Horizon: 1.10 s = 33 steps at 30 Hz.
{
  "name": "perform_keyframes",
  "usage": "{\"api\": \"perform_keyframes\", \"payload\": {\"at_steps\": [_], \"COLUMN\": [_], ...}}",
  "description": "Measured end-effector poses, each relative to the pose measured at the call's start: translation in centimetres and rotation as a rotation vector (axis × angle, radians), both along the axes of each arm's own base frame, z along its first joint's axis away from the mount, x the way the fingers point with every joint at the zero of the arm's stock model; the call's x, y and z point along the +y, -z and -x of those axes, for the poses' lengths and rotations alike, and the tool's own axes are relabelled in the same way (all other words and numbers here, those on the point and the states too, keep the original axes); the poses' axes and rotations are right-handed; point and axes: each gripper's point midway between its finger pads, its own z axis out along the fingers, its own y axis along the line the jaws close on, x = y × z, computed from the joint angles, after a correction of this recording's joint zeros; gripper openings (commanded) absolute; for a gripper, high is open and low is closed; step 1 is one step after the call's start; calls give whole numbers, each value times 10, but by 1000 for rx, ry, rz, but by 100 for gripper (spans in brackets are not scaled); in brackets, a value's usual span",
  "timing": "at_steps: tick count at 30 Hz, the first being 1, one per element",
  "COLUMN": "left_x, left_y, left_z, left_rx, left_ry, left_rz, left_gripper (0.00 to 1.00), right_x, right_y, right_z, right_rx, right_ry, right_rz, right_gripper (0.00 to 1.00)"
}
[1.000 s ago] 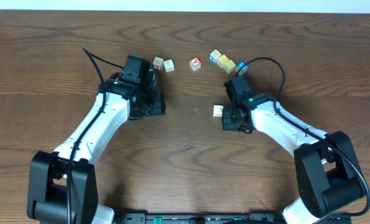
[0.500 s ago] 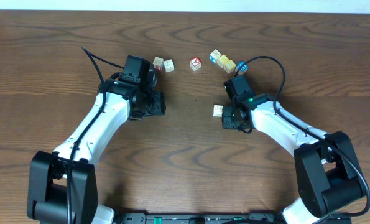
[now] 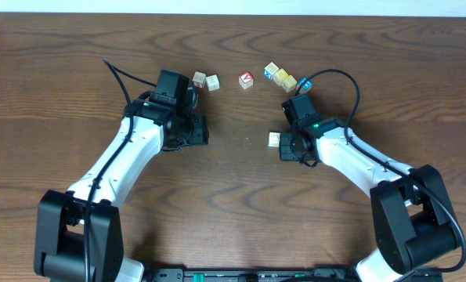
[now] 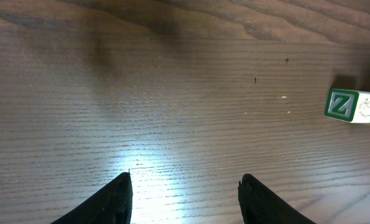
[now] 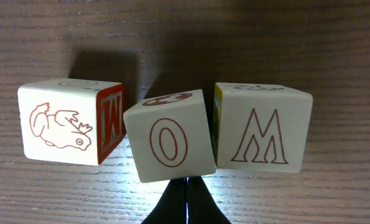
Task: Lift 3 blocks
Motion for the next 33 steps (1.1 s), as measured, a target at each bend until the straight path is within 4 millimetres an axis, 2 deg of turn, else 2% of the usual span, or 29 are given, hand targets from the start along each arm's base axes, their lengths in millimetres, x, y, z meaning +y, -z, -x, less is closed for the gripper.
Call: {"api": "perform_keyframes", "payload": {"at_steps": [19, 27, 31, 33], "left_x": [0, 1, 1, 1], "left_y": [0, 1, 1, 1], "left_z": [1, 3, 3, 3], "left_rx": [5, 12, 14, 14], "left_ry": [0, 0, 0, 0], "left_rz": [-2, -4, -4, -4], "left_gripper": [56, 56, 56, 56], "right_x": [2, 2, -10, -24], "right_y": [-4, -35, -54, -59], "right_z": [-4, -9, -12, -14], "right_rx": [-10, 34, 66, 83], "right_ry": [26, 34, 70, 94], "right_rz": [-14, 3, 14, 17], "right_gripper": [1, 2, 1, 1]}}
